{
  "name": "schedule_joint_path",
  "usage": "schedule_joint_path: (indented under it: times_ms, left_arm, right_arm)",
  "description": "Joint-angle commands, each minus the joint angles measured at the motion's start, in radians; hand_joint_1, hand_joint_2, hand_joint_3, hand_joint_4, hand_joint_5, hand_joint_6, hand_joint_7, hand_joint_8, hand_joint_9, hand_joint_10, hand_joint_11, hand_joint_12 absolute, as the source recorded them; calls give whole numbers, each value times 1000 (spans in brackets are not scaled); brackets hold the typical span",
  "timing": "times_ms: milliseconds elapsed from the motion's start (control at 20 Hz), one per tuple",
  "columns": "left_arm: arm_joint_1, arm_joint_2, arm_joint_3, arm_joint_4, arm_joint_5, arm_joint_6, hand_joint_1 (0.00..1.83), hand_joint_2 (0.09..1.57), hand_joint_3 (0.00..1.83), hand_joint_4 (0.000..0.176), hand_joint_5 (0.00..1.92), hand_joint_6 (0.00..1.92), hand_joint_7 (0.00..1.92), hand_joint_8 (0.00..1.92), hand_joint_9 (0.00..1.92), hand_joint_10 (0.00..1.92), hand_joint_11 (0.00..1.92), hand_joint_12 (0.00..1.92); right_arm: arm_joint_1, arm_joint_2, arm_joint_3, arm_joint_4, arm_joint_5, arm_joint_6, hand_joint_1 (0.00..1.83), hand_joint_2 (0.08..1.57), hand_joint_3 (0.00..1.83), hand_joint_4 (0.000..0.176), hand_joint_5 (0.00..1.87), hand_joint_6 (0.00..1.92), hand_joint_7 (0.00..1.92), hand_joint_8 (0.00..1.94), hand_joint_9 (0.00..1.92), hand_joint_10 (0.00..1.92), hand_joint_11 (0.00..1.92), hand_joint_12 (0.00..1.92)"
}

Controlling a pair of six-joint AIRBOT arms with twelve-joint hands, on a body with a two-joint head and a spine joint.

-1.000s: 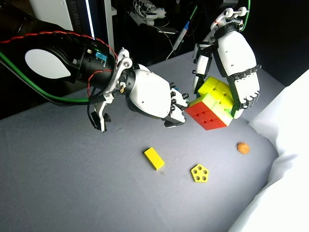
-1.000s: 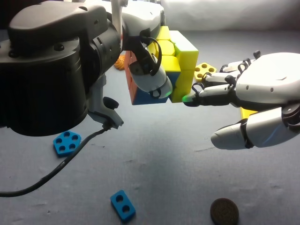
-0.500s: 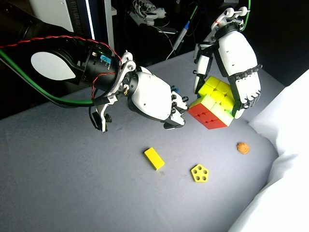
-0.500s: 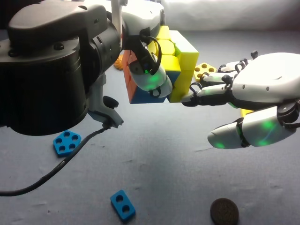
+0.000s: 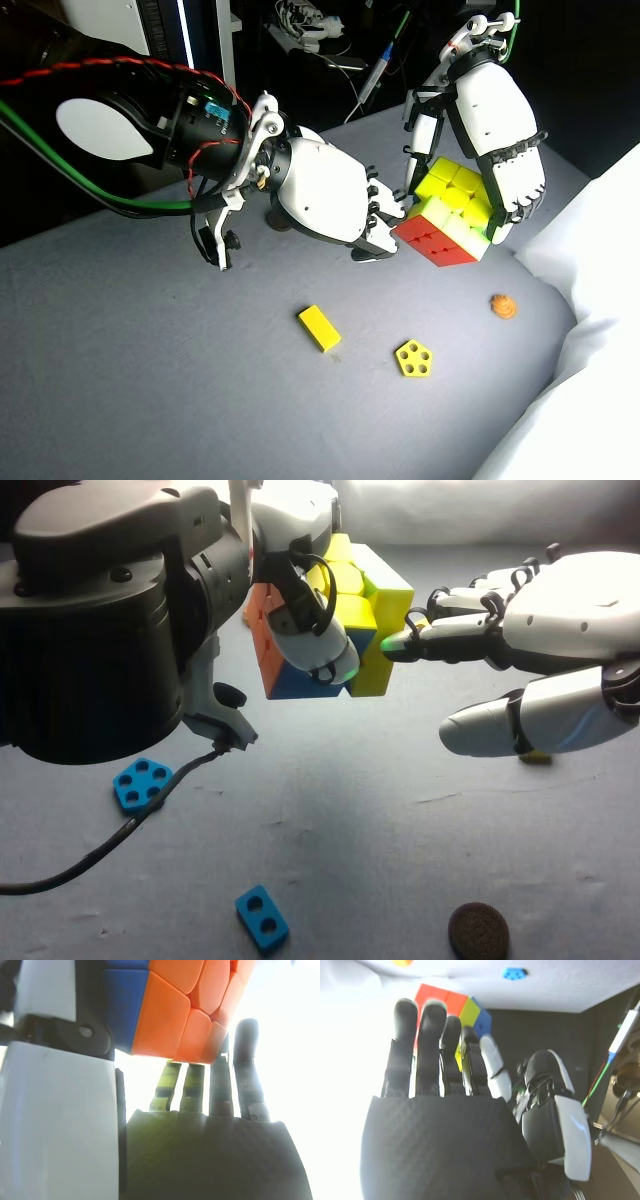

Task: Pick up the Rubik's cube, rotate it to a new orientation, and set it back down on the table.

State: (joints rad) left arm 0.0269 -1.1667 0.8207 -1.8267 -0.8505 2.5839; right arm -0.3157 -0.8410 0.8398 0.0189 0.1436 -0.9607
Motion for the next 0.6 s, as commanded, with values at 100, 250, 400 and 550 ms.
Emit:
schedule_joint_path:
  times_ms: [100,250,400,550]
  left_arm:
    - [-21,2,-12,52,67,-17,1145,1156,1,0,216,1519,235,1555,241,1589,142,1768]
    - [-21,2,-12,52,67,-17,1154,1143,0,0,214,1537,248,1561,251,1590,135,1778]
    - [-21,2,-12,52,67,-17,1161,1146,0,0,204,1536,244,1561,249,1590,139,1777]
    - [-21,2,-13,52,67,-17,1147,1174,0,0,202,1502,217,1553,221,1597,135,1777]
  right_arm:
    - [13,3,8,16,110,-6,0,1282,0,0,126,7,401,1555,339,1921,136,1921]
    - [8,-6,8,16,112,-22,0,1285,1,0,100,1,384,1547,318,1921,155,1921]
    - [-6,-14,8,16,112,-33,0,1287,1,0,86,1,390,1539,327,1921,147,1921]
    - [-10,-22,8,16,113,-36,0,1287,1,0,85,4,389,1504,299,1921,133,1921]
